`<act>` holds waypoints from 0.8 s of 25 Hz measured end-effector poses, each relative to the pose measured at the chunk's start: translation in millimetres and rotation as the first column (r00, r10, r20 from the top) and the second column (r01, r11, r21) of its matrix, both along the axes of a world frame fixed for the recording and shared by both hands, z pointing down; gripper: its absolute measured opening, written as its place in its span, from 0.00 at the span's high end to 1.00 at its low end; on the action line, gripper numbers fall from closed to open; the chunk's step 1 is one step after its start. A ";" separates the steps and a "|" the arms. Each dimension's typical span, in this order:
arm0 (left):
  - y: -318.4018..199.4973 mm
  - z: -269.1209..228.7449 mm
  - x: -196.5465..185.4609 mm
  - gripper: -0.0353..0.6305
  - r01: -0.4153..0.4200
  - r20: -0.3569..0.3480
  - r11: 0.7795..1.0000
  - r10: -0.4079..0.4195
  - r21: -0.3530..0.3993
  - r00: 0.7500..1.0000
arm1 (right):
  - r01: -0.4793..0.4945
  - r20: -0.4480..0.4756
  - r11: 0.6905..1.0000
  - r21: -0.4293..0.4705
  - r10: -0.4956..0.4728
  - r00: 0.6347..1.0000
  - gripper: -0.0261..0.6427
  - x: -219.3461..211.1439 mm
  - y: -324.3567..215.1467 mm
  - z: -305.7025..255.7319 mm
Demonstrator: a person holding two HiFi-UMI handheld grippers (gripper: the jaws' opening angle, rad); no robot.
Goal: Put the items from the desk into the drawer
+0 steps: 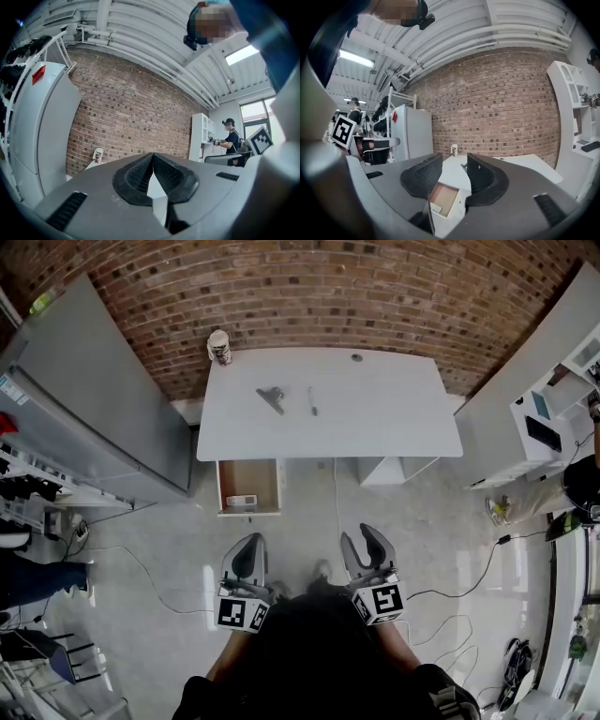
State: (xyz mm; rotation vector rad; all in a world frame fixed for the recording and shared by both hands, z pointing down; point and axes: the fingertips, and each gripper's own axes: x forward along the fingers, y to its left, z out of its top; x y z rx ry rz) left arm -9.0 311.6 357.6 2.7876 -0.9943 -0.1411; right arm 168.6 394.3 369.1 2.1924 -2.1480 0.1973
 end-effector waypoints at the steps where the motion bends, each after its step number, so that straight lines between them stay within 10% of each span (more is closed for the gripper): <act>1: -0.1 -0.6 0.8 0.94 0.003 0.000 1.000 -0.003 0.001 1.000 | 0.000 0.002 1.000 0.003 0.000 1.000 0.75 1.5 -0.5 -1.4; 20: 5.3 -3.4 44.5 0.94 0.100 0.050 0.995 -0.100 -0.007 0.994 | 0.103 0.013 0.994 -0.019 -0.103 0.995 0.75 60.3 -17.9 15.3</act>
